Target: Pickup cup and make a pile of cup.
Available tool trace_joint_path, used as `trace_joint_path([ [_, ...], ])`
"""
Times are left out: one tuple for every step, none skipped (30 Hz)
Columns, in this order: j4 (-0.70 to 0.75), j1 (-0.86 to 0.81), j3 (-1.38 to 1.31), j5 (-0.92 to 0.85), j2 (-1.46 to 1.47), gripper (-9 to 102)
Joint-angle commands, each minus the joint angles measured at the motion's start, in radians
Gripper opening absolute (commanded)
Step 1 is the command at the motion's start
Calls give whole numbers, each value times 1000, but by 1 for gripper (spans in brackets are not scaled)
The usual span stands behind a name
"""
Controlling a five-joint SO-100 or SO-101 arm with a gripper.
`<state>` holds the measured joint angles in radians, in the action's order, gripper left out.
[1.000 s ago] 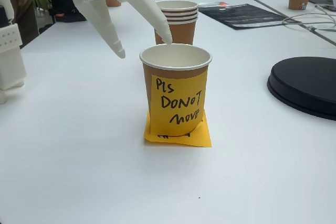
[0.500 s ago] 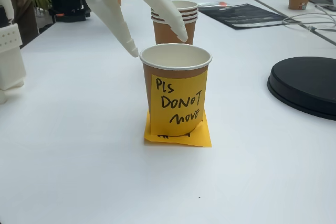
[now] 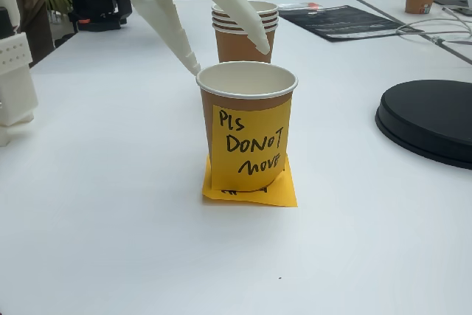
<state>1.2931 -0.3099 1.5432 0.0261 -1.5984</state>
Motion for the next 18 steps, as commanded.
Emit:
trace_joint_path([
  [2, 5, -71, -5, -2, 32],
  [0, 5, -60, -5, 9, 32],
  [-2, 5, -49, -5, 15, 32],
  [-2, 2, -38, -5, 18, 32],
  [-2, -2, -31, -5, 23, 32],
  [-2, -5, -25, -5, 23, 32],
  [-2, -6, -23, -5, 26, 32],
  [-2, -6, -21, -5, 32, 32],
  [-2, -6, -23, -5, 37, 32],
  [-2, -6, -25, -5, 38, 32],
  [-3, -6, -25, -5, 40, 32],
  [-3, -6, -25, -5, 43, 32],
  [-3, -6, -25, -5, 51, 32],
  [-3, -6, -25, -5, 61, 32],
  [-3, -6, -28, -3, 75, 32],
  [-3, -8, -29, -2, 86, 32],
  [-3, -8, -31, -2, 95, 32],
  [-3, -9, -31, -2, 103, 32],
])
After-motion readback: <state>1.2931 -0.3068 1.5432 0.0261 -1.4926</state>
